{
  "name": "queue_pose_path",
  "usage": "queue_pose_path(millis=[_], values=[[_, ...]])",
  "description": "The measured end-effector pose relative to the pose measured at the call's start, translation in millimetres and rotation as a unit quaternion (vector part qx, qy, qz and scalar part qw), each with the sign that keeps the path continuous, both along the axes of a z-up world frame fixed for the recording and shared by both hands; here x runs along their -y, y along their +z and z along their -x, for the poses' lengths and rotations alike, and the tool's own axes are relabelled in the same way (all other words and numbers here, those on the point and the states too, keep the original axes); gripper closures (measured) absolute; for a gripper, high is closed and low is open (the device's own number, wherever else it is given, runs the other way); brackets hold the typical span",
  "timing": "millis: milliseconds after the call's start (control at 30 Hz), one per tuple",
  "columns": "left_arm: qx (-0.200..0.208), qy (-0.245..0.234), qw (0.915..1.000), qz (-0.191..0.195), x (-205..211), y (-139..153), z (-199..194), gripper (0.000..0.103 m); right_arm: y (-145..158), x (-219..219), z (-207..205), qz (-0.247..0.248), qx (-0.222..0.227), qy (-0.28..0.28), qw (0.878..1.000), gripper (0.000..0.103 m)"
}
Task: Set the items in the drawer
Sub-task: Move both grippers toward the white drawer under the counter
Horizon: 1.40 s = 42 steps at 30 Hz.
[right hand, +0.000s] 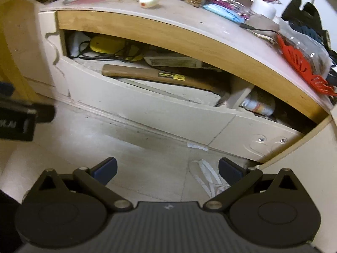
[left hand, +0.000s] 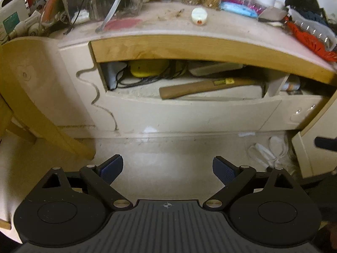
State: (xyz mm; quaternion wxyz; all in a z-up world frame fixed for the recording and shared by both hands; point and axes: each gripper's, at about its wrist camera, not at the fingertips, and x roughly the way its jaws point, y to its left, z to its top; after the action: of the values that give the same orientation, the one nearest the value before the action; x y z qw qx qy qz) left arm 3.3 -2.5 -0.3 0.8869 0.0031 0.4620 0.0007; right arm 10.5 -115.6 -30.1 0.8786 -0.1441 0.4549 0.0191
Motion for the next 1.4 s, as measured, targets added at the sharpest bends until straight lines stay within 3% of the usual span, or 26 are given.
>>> queue_pose_path(millis=[267, 333, 600, 1400], values=[[-0.003, -0.013, 0.9998, -0.014, -4, -10, 1, 0.009, 2, 12, 6, -0.038, 0.0, -0.017, 0.999, 0.0], [-0.019, -0.007, 0.9995, -0.024, -3, -8, 0, 0.009, 4, 22, 1, -0.044, -0.004, -0.023, 0.999, 0.0], [-0.024, -0.005, 0.9993, -0.028, -4, -11, 1, 0.009, 15, 25, -10, -0.04, 0.006, -0.039, 0.998, 0.0], [-0.034, -0.004, 0.9991, -0.026, -4, -12, -1, 0.009, 12, 25, -14, -0.056, -0.006, -0.045, 0.997, 0.0]])
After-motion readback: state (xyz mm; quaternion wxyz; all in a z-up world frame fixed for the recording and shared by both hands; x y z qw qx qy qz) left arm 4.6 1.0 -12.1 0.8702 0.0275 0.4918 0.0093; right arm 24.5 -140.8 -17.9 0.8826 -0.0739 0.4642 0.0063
